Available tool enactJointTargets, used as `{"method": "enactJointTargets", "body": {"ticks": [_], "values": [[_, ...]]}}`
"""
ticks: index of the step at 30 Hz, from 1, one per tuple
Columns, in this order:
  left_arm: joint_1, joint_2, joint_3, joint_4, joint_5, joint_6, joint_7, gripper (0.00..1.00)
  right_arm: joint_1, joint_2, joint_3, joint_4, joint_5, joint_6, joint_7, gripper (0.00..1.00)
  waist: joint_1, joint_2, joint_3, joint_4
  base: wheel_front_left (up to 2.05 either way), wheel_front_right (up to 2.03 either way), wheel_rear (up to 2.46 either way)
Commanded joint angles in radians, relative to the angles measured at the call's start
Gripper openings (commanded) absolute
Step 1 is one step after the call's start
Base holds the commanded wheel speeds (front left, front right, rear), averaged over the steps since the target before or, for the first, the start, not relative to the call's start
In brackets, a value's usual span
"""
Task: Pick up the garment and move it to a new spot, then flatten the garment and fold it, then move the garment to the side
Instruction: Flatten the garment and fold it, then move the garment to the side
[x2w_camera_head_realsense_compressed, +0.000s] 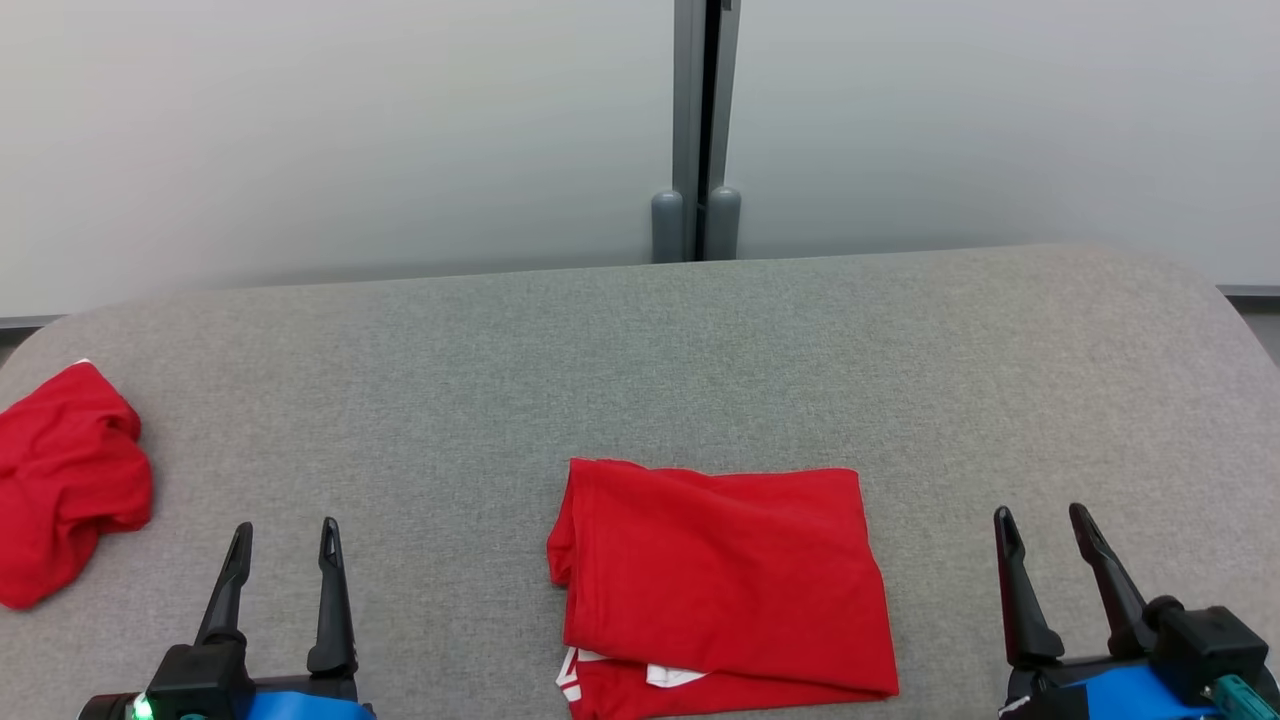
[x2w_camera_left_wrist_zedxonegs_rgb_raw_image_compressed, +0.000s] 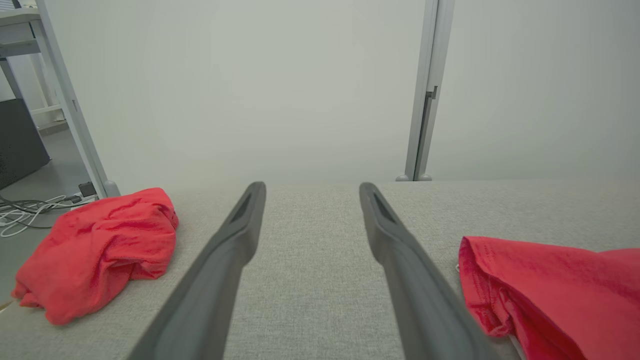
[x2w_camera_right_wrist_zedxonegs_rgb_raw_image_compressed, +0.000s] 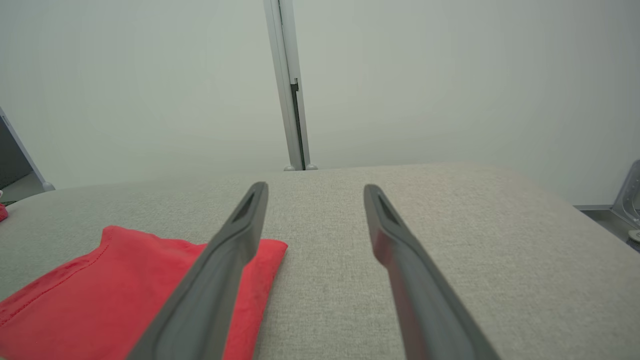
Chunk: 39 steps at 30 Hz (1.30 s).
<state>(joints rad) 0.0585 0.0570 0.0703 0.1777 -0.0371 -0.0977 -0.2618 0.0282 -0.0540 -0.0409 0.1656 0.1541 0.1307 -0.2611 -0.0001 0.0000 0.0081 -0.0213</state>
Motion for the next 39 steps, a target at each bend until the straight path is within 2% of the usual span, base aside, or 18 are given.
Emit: {"method": "enactJointTargets", "body": {"ticks": [1, 14, 39], "values": [[0.007, 0.006, -0.003, -0.003, 0.005, -0.002, -0.004, 1.00, 0.018, 0.003, -0.006, -0.003, -0.002, 0.000, -0.006, 1.00, 0.0001, 0.0000, -0.003, 0.003, 0.00, 0.00, 0.00], [-0.015, 0.046, -0.032, 0.003, -0.037, -0.023, -0.004, 1.00, 0.026, 0.003, 0.000, 0.001, -0.015, 0.000, 0.005, 1.00, 0.0001, 0.0000, -0.013, 0.033, 0.00, 0.00, 0.00], [-0.015, 0.059, -0.040, 0.001, -0.055, 0.017, 0.008, 1.00, 0.034, 0.003, 0.012, -0.018, -0.022, 0.000, 0.042, 1.00, 0.0001, 0.0000, 0.002, 0.031, 0.00, 0.00, 0.00]]}}
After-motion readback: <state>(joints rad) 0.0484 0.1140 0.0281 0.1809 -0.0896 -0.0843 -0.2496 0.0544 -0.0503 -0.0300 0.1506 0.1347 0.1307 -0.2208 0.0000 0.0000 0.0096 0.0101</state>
